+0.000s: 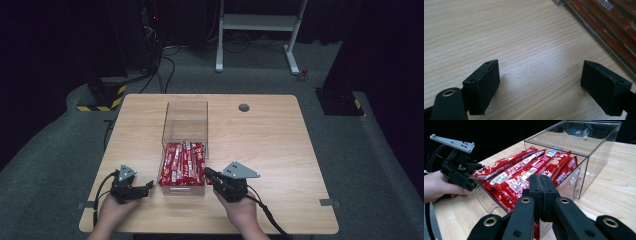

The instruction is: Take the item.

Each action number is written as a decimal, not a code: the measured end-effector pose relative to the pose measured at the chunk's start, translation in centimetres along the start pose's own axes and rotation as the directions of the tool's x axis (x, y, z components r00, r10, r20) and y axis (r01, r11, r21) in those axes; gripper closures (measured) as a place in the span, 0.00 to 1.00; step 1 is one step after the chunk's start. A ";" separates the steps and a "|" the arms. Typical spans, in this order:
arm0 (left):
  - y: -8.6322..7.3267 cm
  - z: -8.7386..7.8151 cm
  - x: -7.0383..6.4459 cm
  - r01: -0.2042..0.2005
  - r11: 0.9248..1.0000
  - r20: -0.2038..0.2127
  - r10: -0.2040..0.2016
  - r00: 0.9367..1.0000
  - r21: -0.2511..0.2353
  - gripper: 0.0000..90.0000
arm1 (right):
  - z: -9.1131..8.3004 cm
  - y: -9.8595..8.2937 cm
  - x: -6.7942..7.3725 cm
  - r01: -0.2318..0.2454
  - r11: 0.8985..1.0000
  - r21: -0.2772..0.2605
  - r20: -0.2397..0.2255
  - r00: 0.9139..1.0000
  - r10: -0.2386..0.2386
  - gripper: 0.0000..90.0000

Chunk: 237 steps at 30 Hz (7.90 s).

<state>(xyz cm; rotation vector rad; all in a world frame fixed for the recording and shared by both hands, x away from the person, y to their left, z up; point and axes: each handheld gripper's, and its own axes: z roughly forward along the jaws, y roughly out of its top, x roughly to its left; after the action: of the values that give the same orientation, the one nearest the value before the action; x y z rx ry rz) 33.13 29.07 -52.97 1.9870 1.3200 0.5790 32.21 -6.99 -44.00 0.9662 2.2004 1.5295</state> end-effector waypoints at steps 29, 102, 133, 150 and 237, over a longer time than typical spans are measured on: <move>0.0 0.0 0.0 -0.002 1.000 0.002 0.002 1.000 0.001 0.18 | -2.2 0.7 -2.2 -0.010 0.998 -0.058 0.054 0.998 0.013 0.99; 0.0 0.0 0.0 -0.005 1.000 0.004 0.005 1.000 -0.001 0.18 | -3.2 -3.3 -12.3 -0.152 0.988 0.014 0.334 0.932 0.139 1.00; 0.0 0.0 0.0 -0.007 1.000 0.007 0.007 1.000 -0.001 0.18 | -2.5 -5.9 -16.3 -0.243 0.966 0.088 0.421 0.888 0.185 0.99; 0.0 0.0 0.0 -0.014 1.000 0.008 0.014 1.000 0.000 0.18 | -1.9 -6.7 -16.7 -0.275 0.952 0.133 0.439 0.878 0.192 0.98; 0.2 0.2 -0.1 -0.024 1.000 0.021 0.024 0.999 0.002 0.18 | -2.2 -4.1 -6.9 -0.043 0.993 0.107 0.312 0.950 0.008 0.49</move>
<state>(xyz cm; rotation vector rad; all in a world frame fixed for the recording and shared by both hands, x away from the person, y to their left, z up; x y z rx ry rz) 33.42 28.87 -52.95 2.0081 1.2862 0.5672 34.54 -14.01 -47.76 1.1847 2.0706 1.1767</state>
